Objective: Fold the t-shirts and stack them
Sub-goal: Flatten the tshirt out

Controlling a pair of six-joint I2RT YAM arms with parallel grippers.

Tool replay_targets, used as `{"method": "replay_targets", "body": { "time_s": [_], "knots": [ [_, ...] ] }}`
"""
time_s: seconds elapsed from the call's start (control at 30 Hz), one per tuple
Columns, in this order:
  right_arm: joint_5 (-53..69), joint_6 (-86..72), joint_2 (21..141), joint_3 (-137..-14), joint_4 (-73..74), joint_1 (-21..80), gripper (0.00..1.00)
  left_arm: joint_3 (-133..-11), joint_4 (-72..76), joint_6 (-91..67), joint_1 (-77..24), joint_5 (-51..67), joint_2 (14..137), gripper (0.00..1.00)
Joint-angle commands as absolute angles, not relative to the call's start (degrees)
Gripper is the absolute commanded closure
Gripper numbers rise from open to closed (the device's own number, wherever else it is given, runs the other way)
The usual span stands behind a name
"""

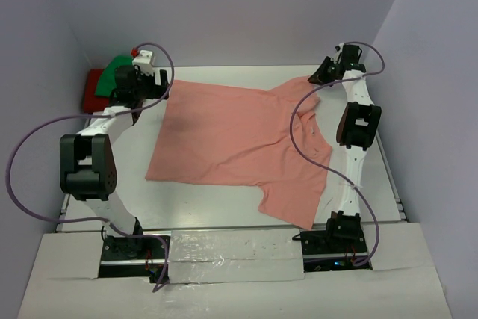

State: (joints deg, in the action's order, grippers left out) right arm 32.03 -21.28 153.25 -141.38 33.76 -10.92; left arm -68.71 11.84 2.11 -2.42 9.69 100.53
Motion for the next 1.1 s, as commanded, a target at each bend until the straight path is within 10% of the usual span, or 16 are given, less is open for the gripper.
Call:
{"method": "replay_targets", "body": {
  "time_s": [0.0,0.3,0.37,0.47,1.07],
  "knots": [
    [33.3,-21.4,154.8,-143.9,31.6,-10.2,0.88,-68.1,14.8,1.7,-2.2,11.2,97.6,0.01],
    [18.4,-4.9,146.2,-135.7,32.3,-3.2,0.98,-68.0,15.0,0.8,-2.2,12.0,97.7,0.01],
    [7.9,4.5,142.9,-131.6,29.2,1.9,0.57,-67.5,15.7,0.7,-2.2,11.9,97.6,0.01],
    [-5.8,13.7,138.5,-124.8,23.6,7.6,0.28,-67.1,16.1,0.5,-2.2,11.8,97.3,0.01],
    [-24.2,19.3,148.1,-136.1,26.9,11.8,0.15,-65.5,17.3,0.6,-2.2,12.4,96.9,0.01]
  ]
}}
